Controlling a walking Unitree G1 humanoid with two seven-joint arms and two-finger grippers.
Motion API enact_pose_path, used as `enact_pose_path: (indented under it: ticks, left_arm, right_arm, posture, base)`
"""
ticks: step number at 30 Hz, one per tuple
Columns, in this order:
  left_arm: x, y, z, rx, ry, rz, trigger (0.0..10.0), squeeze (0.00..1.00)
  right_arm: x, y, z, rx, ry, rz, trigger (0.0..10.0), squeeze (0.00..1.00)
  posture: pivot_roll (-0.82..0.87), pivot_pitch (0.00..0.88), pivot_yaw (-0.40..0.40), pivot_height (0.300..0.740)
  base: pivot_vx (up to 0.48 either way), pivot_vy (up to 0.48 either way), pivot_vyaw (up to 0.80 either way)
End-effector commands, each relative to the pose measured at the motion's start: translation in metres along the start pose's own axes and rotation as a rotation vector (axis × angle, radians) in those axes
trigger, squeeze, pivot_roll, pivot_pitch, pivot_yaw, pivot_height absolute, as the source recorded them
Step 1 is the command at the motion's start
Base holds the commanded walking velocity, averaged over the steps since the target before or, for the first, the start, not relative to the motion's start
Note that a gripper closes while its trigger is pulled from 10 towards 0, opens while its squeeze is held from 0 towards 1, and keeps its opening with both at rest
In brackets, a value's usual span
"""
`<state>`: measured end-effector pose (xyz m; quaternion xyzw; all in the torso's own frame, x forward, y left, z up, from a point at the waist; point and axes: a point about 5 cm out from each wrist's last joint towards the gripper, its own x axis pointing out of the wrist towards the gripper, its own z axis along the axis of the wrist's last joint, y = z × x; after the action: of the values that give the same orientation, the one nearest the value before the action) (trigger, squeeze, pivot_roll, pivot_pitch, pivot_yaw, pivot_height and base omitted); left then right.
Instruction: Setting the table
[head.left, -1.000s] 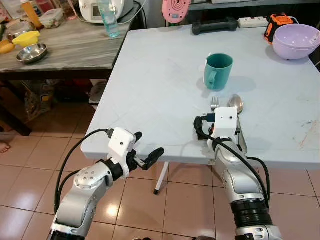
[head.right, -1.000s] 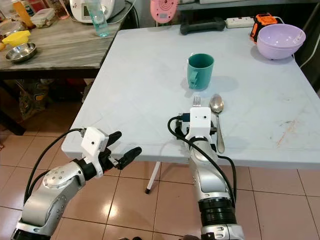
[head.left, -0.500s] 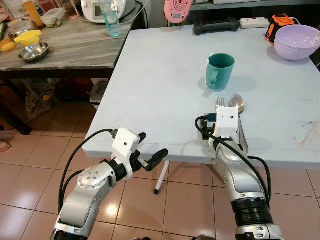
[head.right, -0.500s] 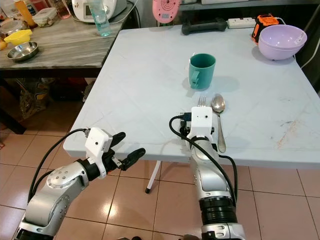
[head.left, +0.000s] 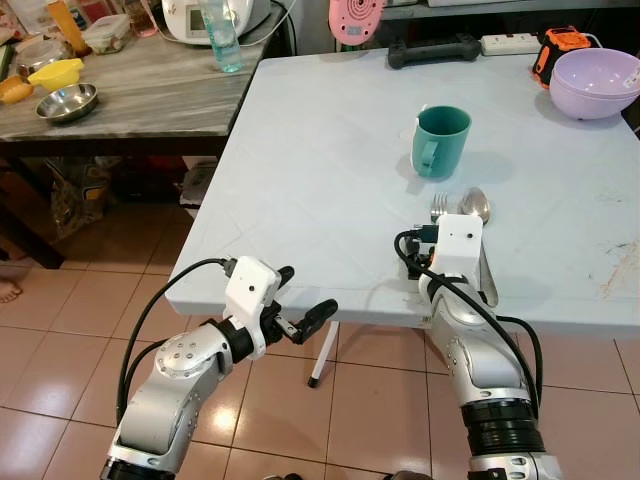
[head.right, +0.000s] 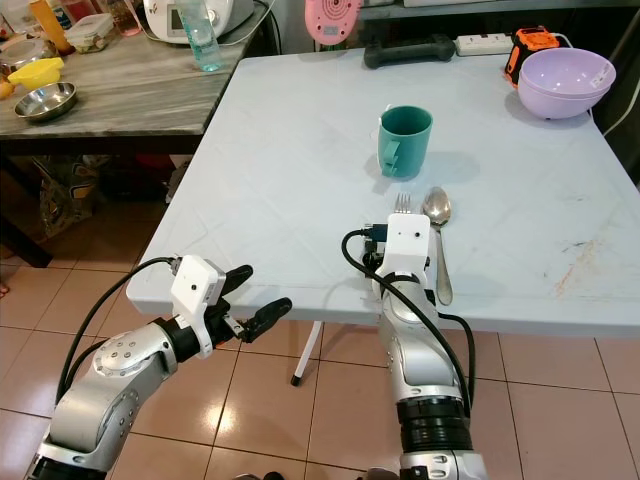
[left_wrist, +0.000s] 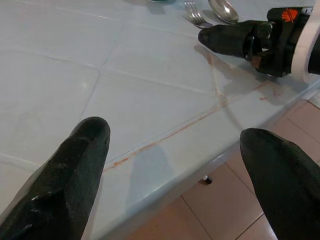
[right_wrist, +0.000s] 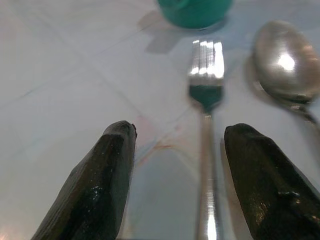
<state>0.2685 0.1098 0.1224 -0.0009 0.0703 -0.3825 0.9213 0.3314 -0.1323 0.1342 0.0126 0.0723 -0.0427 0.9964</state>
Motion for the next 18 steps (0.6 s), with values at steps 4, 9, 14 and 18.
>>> enact_pose_path:
  ticks: [4,9,14,18]
  left_arm:
    - [-0.001,0.001,-0.003,0.001,0.030,-0.023,10.0,0.00]
    - [-0.001,-0.001,-0.004,0.000,0.034,-0.031,10.0,0.00]
    - [-0.001,-0.003,-0.005,0.000,0.041,-0.042,10.0,0.00]
    - [0.000,-0.003,-0.005,-0.001,0.042,-0.046,10.0,0.00]
  right_arm:
    - [-0.006,0.005,0.010,0.053,-0.028,-0.010,10.0,0.00]
    - [-0.008,0.005,0.008,0.035,-0.018,-0.026,10.0,0.00]
    - [-0.007,0.000,0.000,0.019,0.033,-0.051,10.0,0.00]
    - [-0.006,-0.004,-0.007,0.014,0.077,-0.070,5.0,0.00]
  posture:
    - [-0.16,0.144,0.131,0.740]
    - [-0.16,0.145,0.134,0.740]
    - [-0.16,0.147,0.134,0.740]
    - [-0.16,0.147,0.134,0.740]
  base:
    - [0.000,0.000,0.00]
    - [0.000,0.000,0.00]
    - [0.000,0.000,0.00]
    - [0.000,0.000,0.00]
